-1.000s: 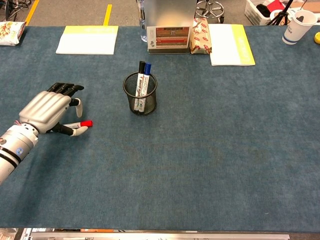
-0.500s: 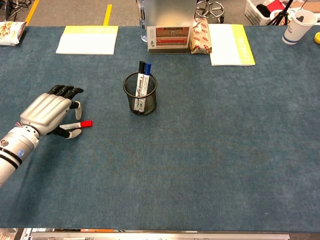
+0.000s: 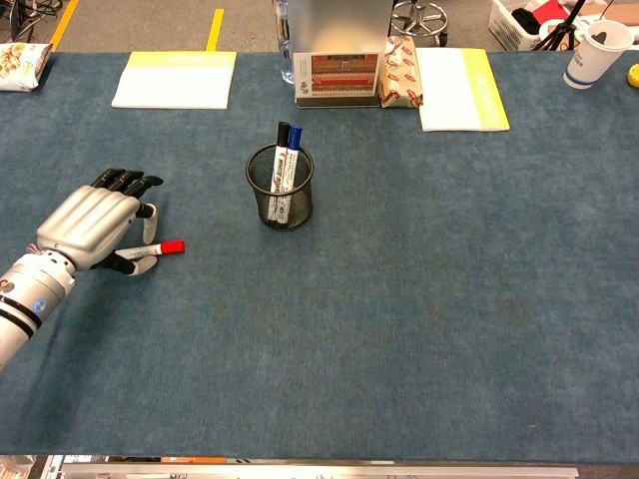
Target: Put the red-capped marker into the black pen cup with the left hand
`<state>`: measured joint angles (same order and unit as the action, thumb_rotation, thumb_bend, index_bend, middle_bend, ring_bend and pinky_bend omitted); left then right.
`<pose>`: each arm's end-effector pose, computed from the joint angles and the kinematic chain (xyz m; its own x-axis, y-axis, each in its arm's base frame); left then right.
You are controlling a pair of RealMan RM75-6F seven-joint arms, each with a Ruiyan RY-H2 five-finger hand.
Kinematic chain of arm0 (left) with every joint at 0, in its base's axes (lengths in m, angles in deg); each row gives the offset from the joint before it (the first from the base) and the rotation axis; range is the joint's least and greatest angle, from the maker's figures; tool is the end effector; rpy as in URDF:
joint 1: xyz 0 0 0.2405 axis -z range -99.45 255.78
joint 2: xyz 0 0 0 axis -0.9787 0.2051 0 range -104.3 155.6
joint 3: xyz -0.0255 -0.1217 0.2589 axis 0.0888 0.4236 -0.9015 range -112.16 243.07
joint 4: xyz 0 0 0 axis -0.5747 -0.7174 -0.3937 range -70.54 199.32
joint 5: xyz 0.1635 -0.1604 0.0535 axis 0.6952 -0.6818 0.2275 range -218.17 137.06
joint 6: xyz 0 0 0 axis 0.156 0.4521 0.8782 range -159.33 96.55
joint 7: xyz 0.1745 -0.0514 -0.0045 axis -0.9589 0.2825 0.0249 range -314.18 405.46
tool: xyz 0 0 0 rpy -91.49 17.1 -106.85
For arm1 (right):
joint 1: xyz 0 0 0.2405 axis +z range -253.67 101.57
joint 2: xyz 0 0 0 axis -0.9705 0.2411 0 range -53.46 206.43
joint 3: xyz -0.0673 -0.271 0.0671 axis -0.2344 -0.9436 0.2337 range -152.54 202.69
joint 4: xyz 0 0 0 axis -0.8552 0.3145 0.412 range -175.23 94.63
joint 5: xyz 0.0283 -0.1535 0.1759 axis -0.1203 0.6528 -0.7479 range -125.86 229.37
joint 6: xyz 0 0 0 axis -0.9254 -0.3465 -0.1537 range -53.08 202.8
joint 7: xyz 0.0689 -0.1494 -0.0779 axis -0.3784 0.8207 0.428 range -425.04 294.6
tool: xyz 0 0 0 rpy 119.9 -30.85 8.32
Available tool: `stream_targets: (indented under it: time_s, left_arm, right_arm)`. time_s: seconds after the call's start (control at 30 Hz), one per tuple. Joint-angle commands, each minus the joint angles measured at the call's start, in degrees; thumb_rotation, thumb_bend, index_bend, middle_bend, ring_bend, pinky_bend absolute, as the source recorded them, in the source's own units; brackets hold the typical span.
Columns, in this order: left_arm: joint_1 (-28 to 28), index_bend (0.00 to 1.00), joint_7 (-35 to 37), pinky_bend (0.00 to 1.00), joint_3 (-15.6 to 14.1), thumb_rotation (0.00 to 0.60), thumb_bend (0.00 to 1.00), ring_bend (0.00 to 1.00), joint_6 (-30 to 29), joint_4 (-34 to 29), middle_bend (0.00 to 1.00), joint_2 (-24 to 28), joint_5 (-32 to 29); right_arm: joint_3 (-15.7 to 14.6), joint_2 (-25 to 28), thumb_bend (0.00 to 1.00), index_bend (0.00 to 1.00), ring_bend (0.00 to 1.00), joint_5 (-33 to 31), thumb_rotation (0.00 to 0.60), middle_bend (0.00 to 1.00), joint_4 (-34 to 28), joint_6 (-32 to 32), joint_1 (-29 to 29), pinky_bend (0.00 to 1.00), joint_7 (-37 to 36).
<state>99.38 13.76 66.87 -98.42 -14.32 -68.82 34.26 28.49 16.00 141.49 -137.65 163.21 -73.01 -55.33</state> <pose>-0.2807 0.2901 -0.0767 0.6369 0.2260 0.7370 0.7689 -0.2562 -0.5859 -0.3250 -0.2134 0.1695 0.5283 0.0586 0.8470 -0.8464 -0.0426 0.5308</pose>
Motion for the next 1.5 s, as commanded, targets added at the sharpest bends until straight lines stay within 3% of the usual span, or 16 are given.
stream_targets:
  time_s: [0.03, 0.23, 0.93, 1.5]
  left_arm:
    - [0.1, 0.55, 0.0, 0.00, 0.1, 0.446, 0.27, 0.00, 0.1, 0.0, 0.10, 0.0, -0.2]
    - [0.2, 0.55, -0.5, 0.00, 0.1, 0.408, 0.31, 0.00, 0.5, 0.1, 0.10, -0.1, -0.8]
    - [0.3, 0.53, -1.3, 0.00, -0.7, 0.391, 0.32, 0.00, 1.1, -0.6, 0.09, 0.4, -1.4]
    - [0.0, 0.53, -2.0, 0.00, -1.6, 0.425, 0.32, 0.00, 0.7, -1.5, 0.09, 0.7, -1.1]
  right_arm:
    - [0.0, 0.0, 0.00, 0.47, 0.25, 0.0, 0.600, 0.31, 0.0, 0.0, 0.0, 0.46, 0.0]
    - [0.0, 0.0, 0.00, 0.47, 0.25, 0.1, 0.600, 0.31, 0.0, 0.1, 0.0, 0.46, 0.0]
    - [0.0, 0.0, 0.00, 0.47, 0.25, 0.0, 0.600, 0.31, 0.1, 0.1, 0.0, 0.46, 0.0]
    - [0.1, 0.1, 0.00, 0.47, 0.25, -0.5, 0.600, 0.31, -0.2, -0.2, 0.0, 0.46, 0.2]
